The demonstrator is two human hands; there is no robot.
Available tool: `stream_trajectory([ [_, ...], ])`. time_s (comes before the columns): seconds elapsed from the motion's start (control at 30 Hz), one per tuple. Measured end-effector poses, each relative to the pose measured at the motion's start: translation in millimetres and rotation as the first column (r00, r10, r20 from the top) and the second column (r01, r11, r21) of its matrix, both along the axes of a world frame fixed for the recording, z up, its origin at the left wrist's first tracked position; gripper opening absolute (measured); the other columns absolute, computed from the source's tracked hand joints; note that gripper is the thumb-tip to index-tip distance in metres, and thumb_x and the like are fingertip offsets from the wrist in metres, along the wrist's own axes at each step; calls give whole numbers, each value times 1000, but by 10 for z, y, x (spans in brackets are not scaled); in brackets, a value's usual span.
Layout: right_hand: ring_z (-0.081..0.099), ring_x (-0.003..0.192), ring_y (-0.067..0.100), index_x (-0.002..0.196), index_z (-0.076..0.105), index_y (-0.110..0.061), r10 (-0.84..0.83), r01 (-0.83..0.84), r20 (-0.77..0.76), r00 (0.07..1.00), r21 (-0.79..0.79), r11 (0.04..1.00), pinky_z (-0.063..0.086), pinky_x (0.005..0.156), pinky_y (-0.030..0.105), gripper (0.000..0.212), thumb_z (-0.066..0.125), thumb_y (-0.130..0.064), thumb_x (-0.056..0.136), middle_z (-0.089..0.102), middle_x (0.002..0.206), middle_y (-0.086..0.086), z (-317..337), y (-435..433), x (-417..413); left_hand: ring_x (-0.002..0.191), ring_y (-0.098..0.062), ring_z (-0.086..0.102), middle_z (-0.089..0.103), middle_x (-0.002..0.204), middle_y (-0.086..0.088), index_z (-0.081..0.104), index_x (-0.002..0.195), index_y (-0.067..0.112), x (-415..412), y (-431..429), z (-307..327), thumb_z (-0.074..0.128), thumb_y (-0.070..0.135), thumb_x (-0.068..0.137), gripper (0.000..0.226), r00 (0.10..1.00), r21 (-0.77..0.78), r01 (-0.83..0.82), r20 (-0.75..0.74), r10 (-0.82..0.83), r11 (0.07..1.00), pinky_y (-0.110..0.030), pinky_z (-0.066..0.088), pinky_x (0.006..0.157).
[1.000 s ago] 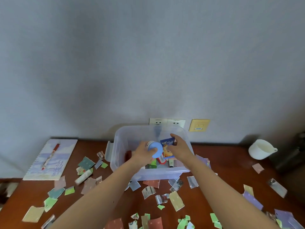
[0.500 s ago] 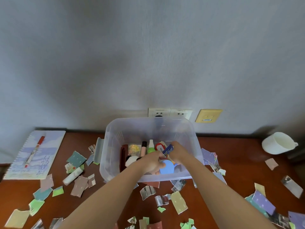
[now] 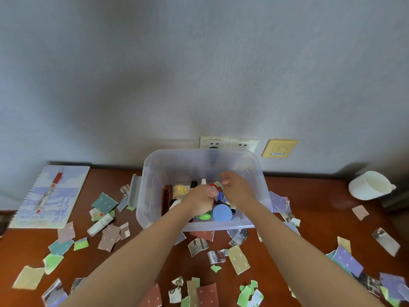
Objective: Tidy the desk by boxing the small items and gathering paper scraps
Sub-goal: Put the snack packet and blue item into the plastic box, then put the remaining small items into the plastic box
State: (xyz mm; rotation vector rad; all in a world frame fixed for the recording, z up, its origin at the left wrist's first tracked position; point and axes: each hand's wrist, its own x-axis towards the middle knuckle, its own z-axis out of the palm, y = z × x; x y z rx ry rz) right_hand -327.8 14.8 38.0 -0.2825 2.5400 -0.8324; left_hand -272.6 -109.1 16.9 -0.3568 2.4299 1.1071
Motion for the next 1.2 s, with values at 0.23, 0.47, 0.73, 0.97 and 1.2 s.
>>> stream_trajectory([
  [0.23,62,99,18,106,66,-19,-61,51,-38,997,-232,971,48,86,31,32,44,-5,88,69,109,-2,255,-278,410,78,-18,68,67,92,8,60,80,34,444,-248,257,45,17,92,26,930,149,-278,-204,305,949,-40,54,85],
  [0.47,61,94,17,101,66,-18,6,-43,-109,994,-333,942,50,84,34,28,46,-3,88,68,104,1,477,-635,909,90,-15,62,65,97,9,61,91,36,999,-642,583,53,15,92,22,749,292,-451,-390,536,843,-39,53,87],
  [0.73,61,92,13,96,61,-28,166,-206,-150,975,-310,928,51,88,31,22,47,-12,92,66,99,-7,524,-1028,1441,88,-14,62,66,97,7,64,102,26,1612,-1026,558,54,15,91,18,650,308,-557,-416,636,771,-37,54,82],
  [0.97,68,85,18,102,62,-23,205,-170,44,978,-404,899,58,76,37,35,40,1,88,69,98,2,372,-1345,1742,86,-13,63,65,96,10,63,98,31,2003,-1386,304,54,20,91,16,624,210,-673,-353,697,709,-39,53,82],
  [1.2,58,98,14,123,54,-26,296,-209,223,929,-343,916,52,84,32,41,46,-1,91,60,115,-4,61,-1633,1872,94,-14,61,65,101,7,60,99,31,2135,-1611,-63,56,17,90,18,624,160,-723,-265,735,672,-38,52,88],
])
